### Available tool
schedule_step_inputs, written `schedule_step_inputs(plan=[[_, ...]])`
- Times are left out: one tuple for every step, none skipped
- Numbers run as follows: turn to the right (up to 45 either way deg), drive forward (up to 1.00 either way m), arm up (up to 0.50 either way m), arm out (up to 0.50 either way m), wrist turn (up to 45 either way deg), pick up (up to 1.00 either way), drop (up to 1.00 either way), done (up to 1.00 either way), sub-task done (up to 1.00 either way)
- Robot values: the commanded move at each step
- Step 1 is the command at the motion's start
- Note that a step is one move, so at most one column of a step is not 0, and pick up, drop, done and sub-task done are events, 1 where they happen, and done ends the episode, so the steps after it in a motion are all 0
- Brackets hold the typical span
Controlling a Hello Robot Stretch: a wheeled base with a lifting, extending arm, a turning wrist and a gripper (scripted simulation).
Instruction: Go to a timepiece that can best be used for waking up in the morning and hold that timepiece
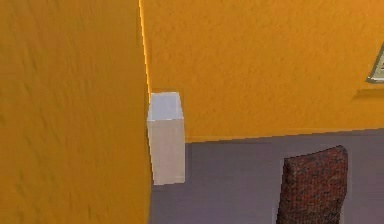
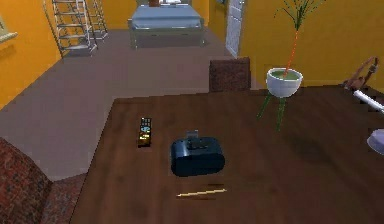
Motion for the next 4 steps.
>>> schedule_step_inputs(plan=[[0.0, 0.9, 0.0, 0.0, 0.0, 0.0, 0.0, 0.0, 0.0], [45.0, 0.0, 0.0, 0.0, 0.0, 0.0, 0.0, 0.0, 0.0], [9.0, 0.0, 0.0, 0.0, 0.0, 0.0, 0.0, 0.0, 0.0], [45.0, 0.0, 0.0, 0.0, 0.0, 0.0, 0.0, 0.0, 0.0]])
